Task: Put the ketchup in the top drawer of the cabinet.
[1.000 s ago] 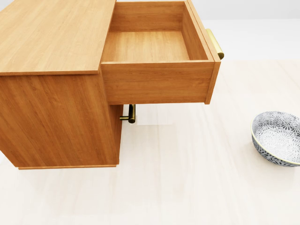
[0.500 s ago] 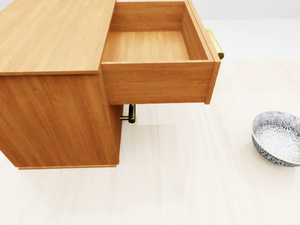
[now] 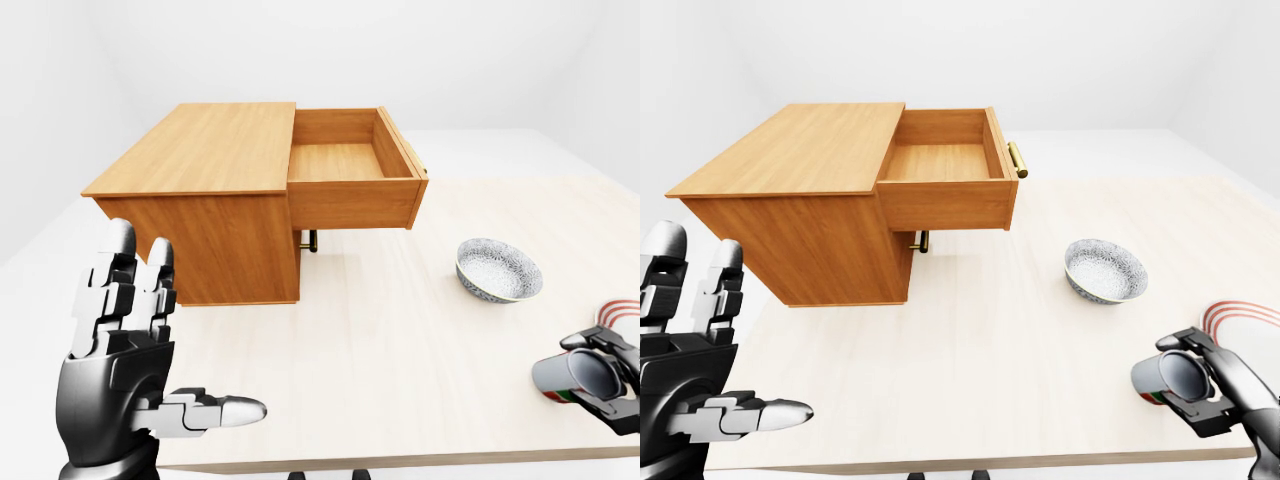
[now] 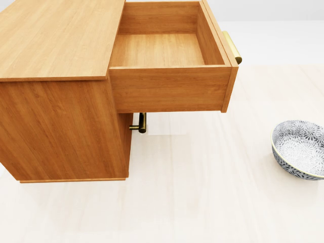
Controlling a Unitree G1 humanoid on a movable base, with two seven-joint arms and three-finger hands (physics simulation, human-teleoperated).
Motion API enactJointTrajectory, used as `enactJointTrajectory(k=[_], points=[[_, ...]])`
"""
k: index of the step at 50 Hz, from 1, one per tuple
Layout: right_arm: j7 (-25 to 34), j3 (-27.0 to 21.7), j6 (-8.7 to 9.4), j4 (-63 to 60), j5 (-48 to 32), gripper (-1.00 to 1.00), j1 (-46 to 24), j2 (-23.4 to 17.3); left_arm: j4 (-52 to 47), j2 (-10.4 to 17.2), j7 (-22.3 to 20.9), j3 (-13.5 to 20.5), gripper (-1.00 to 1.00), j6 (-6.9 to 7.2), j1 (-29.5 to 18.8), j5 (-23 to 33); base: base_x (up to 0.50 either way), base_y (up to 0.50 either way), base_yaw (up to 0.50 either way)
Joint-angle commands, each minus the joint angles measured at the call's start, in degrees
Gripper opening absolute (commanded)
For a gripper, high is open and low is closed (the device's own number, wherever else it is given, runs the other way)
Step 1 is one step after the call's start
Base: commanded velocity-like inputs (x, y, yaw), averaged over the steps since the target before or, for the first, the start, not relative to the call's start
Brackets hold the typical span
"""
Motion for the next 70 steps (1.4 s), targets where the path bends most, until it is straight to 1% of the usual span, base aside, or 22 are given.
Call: enactJointTrajectory(k=[1, 5, 11, 19, 26, 29, 33, 34, 36, 37, 38, 41, 43, 46, 49, 51, 53, 54, 55, 56, 59, 70], points=[[0.0, 0.3, 0.00, -10.8, -4.1, -1.00, -0.9, 2.5, -0.1, 0.1, 0.0, 0.2, 1.00, 0.00, -0.2, -0.1, 0.00, 0.00, 0.00], [0.0, 1.3, 0.00, -21.0, -7.6, -1.00, -2.3, 2.9, -0.2, 0.0, -0.1, 0.5, 1.00, 0.00, -0.2, -0.4, 0.00, 0.00, 0.00], [0.0, 5.5, 0.00, -37.7, -16.4, -1.00, -6.0, 1.0, -0.2, -0.2, -0.3, 0.4, 1.00, 0.00, 0.0, -0.3, 0.00, 0.00, 0.00], [0.0, 11.8, 0.00, -49.8, -28.7, -1.00, -11.3, 0.3, -0.6, -0.2, -0.3, 1.4, 1.00, 0.00, -0.8, -0.9, 0.00, 0.00, 0.00], [0.0, 21.0, 0.00, -55.2, -35.7, -1.00, -20.8, 3.3, -0.7, -0.3, -0.5, 1.2, 1.00, 0.00, -0.5, -0.8, 0.00, 0.00, 0.00], [0.0, 24.7, 0.00, -56.8, -36.6, -1.00, -23.8, 3.7, -0.3, -0.3, -0.6, 1.4, 1.00, 0.00, -0.7, -0.8, 0.00, 0.00, 0.00], [0.0, 31.7, 0.00, -61.1, -41.3, -1.00, -26.4, 4.3, -0.9, -0.4, -0.8, 1.5, 1.00, 0.00, -0.5, -1.0, 0.00, 0.00, 0.00], [0.0, 35.5, 0.00, -63.7, -45.5, -1.00, -25.9, 5.1, -0.7, -0.4, -0.8, 1.5, 1.00, 0.00, -0.6, -1.0, 0.00, 0.00, 0.00], [0.0, 38.8, 0.00, -65.5, -52.3, -1.00, -27.0, 8.1, -0.6, -0.4, -0.9, 1.5, 1.00, 0.00, -0.5, -1.0, 0.00, 0.00, 0.00], [0.0, 41.2, 0.00, -66.9, -57.7, -1.00, -27.7, 10.7, -0.8, -0.5, -1.0, 1.5, 1.00, 0.00, -0.3, -1.0, 0.00, 0.00, 0.00], [0.0, 41.8, 0.00, -67.6, -60.4, -1.00, -28.2, 13.4, -0.8, -0.6, -1.1, 1.5, 1.00, 0.00, -0.1, -1.0, 0.00, 0.00, 0.00], [0.0, 44.5, 0.00, -69.3, -66.8, -1.00, -29.4, 22.9, -1.3, -0.6, -1.1, 1.5, 1.00, 0.00, -0.1, -1.1, 0.00, 0.00, 0.00], [0.0, 46.6, 0.00, -69.3, -69.0, -1.00, -30.1, 27.9, -0.7, -0.6, -1.1, 1.4, 1.00, 0.00, -0.4, -0.8, 0.00, 0.00, 0.00], [0.0, 50.3, 0.00, -69.3, -73.7, -1.00, -31.4, 30.5, -0.6, -0.6, -1.0, 1.1, 1.00, 0.00, -0.2, -0.7, 0.00, 0.00, 0.00], [0.0, 55.0, 0.00, -69.4, -76.6, -1.00, -31.1, 29.7, -0.8, -0.5, -1.0, 1.2, 1.00, 0.00, -0.2, -0.8, 0.00, 0.00, 0.00], [0.0, 59.0, 0.00, -69.3, -79.0, -1.00, -31.0, 27.4, -0.7, -0.4, -0.8, 1.4, 1.00, 0.00, -0.6, -1.0, 0.00, 0.00, 0.00], [0.0, 64.4, 0.00, -69.3, -81.9, -1.00, -30.6, 23.4, -0.7, -0.4, -0.8, 1.4, 1.00, 0.00, -0.5, -1.0, 0.00, 0.00, 0.00], [0.0, 68.1, 0.00, -69.4, -84.3, -1.00, -30.3, 21.0, -0.8, -0.4, -0.8, 1.4, 1.00, 0.00, -0.5, -1.0, 0.00, 0.00, 0.00], [0.0, 73.4, 0.00, -69.4, -88.1, -1.00, -30.1, 17.9, -0.9, -0.5, -0.9, 1.3, 1.00, 0.00, -0.3, -1.0, 0.00, 0.00, 0.00], [0.0, 75.7, 0.00, -69.4, -89.1, -1.00, -30.1, 15.6, -0.9, -0.5, -0.9, 1.3, 1.00, 0.00, -0.3, -1.0, 0.00, 0.00, 0.00], [0.0, 77.4, 0.00, -69.4, -89.5, -1.00, -30.3, 13.2, -0.9, -0.5, -0.9, 1.3, 1.00, 0.00, -0.3, -1.0, 0.00, 0.00, 0.00], [0.0, 77.6, 0.00, -69.4, -89.5, -1.00, -30.3, 12.9, -0.9, -0.5, -0.9, 1.3, 1.00, 0.00, -0.3, -1.0, 0.00, 0.00, 0.00]])
